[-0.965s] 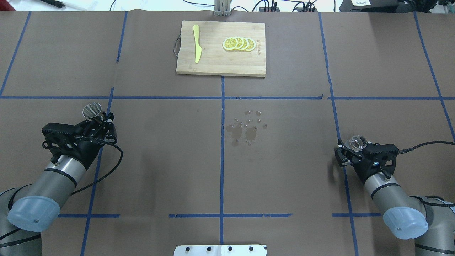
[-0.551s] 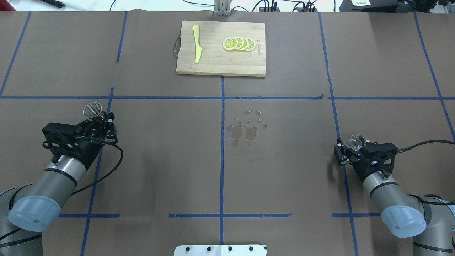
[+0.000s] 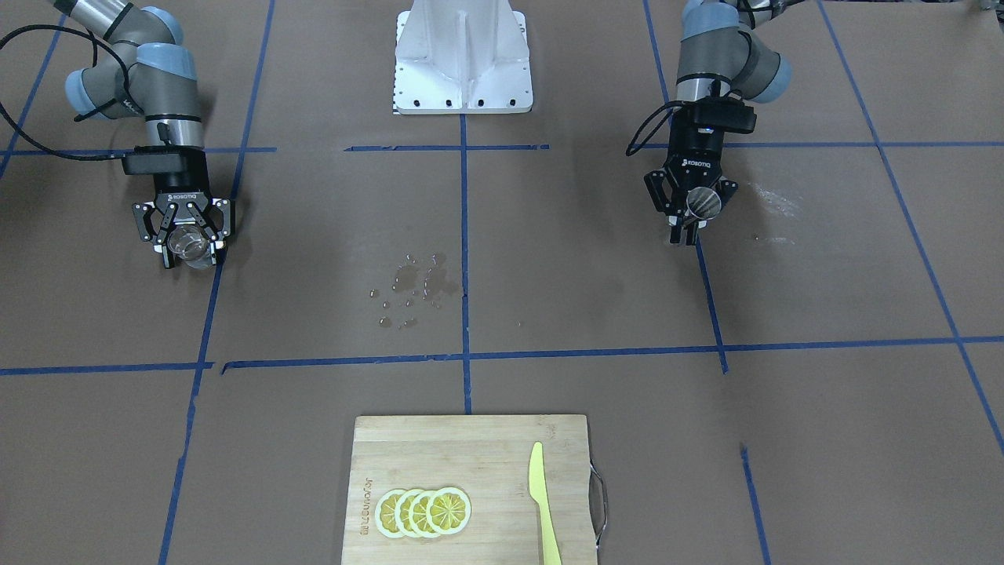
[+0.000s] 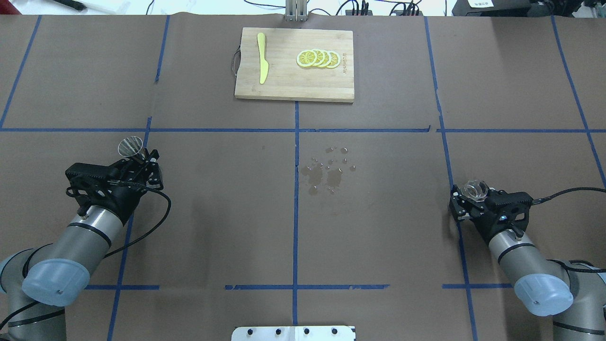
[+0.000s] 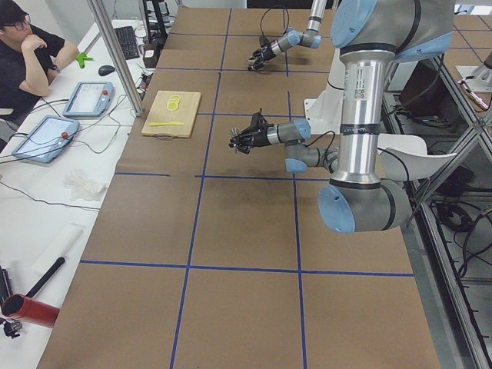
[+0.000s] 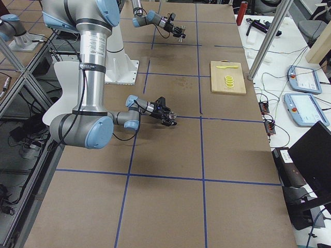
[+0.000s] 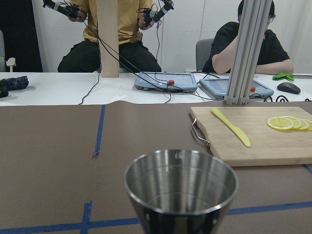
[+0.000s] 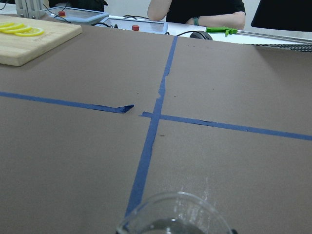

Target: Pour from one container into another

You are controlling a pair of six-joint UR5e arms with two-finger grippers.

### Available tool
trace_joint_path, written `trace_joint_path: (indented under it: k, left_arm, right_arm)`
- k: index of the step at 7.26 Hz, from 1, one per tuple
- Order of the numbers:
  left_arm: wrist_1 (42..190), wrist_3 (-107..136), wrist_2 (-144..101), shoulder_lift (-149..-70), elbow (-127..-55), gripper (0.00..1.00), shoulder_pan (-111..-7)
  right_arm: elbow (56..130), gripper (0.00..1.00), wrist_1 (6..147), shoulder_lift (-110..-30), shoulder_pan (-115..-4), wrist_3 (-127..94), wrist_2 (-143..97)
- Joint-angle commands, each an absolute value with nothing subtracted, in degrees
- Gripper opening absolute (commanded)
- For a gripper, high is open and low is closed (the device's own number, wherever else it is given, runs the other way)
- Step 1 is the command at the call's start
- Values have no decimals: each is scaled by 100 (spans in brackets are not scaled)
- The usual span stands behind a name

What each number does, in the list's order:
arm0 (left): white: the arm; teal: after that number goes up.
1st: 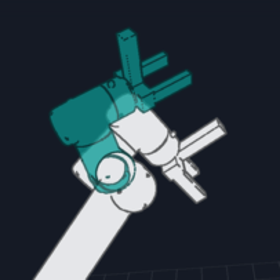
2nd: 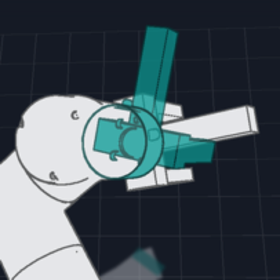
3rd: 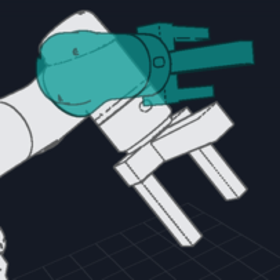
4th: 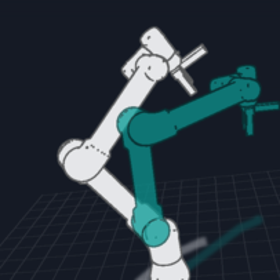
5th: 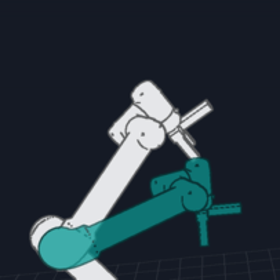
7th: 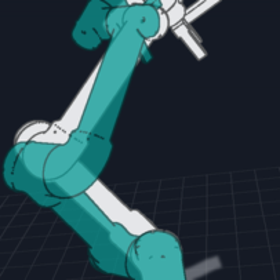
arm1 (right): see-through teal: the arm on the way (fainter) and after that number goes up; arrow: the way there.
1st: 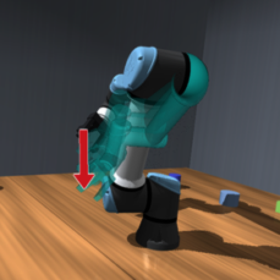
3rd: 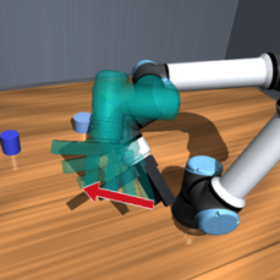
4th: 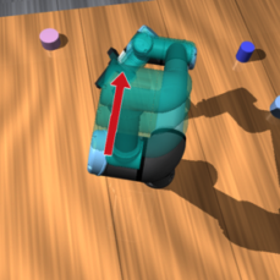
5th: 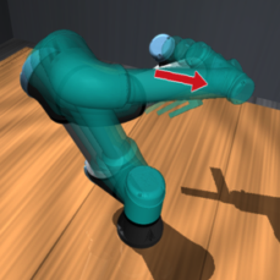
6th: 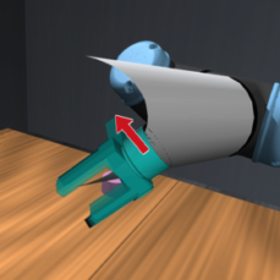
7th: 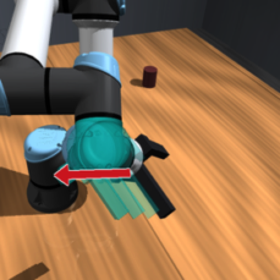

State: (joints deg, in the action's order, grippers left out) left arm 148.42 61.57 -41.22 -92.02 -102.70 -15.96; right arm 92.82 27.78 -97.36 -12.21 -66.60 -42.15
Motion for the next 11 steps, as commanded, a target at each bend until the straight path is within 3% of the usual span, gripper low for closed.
trace_joint_path:
  k: [1,5,6,9,11]
  left_arm:
    - [14845,6161,-4122,-9202,-10266,0,-1600]
    - [14845,6161,-4122,-9202,-10266,0,-1600]
    - [14845,6152,-4122,-9202,-10266,0,-1600]
    - [14845,6152,-4122,-9211,-10266,0,-1600]
    - [14845,6152,-4122,-9246,-10274,0,-1600]
  right_arm:
    - [9246,69,2549,-9721,-1222,-6486,-4219]
    - [9272,65,2549,-9712,-1257,-6478,-4219]
    - [9264,59,2549,-9712,-1257,-6478,-4219]
    - [9316,6,2540,-9712,-1292,-6434,-4236]
    - [9744,0,2540,-9729,-1432,-6399,-4341]
